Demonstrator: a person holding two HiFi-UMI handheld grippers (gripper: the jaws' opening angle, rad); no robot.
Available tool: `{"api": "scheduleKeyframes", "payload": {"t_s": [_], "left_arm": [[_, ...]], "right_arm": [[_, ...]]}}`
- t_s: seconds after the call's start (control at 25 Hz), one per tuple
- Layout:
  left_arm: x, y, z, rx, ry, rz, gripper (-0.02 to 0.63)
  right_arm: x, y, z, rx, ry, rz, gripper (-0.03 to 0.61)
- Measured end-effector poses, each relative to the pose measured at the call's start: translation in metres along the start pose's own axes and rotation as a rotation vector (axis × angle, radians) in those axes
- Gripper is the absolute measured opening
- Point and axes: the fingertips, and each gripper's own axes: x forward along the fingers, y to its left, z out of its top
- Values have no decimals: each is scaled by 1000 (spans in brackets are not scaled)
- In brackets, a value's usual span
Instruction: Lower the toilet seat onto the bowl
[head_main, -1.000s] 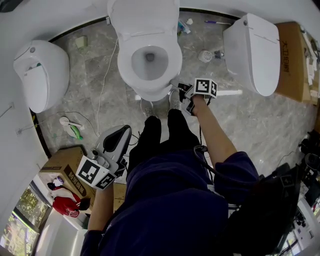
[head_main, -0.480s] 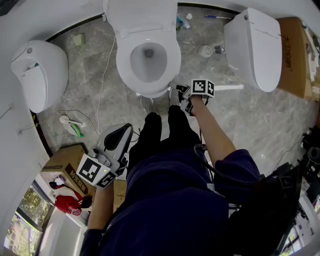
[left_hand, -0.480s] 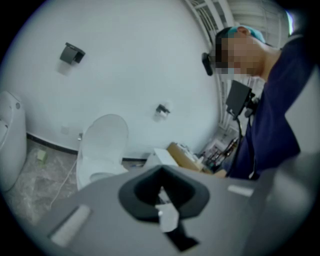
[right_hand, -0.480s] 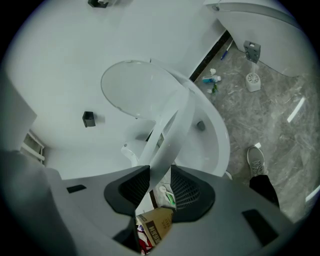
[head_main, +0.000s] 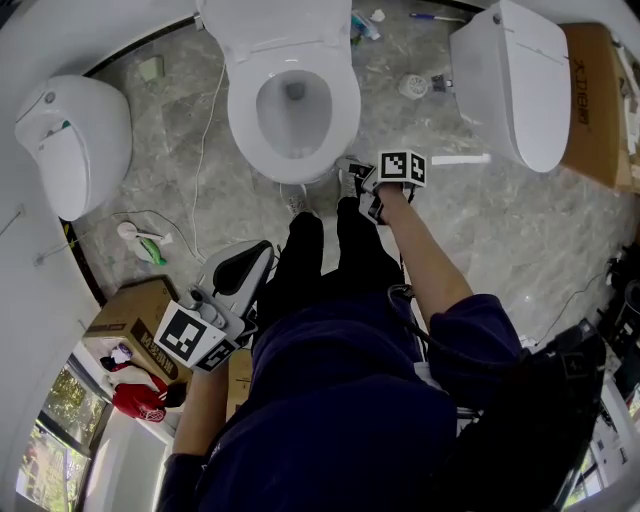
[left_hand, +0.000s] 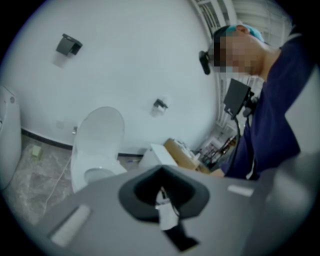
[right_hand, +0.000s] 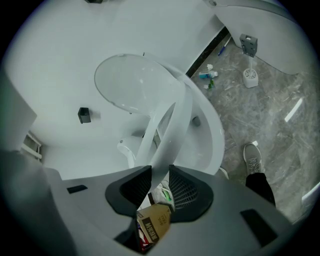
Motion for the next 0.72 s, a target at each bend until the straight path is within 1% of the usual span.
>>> {"api": "scheduleKeyframes", "payload": {"t_s": [0.28, 0.72], "left_arm": [[13, 1, -10, -12, 26, -8, 5], [35, 3, -21, -30, 66, -29, 5]], "right_arm": [[11, -21, -10, 10, 22, -12, 91], [28, -56, -24, 3, 88, -73, 77]]}}
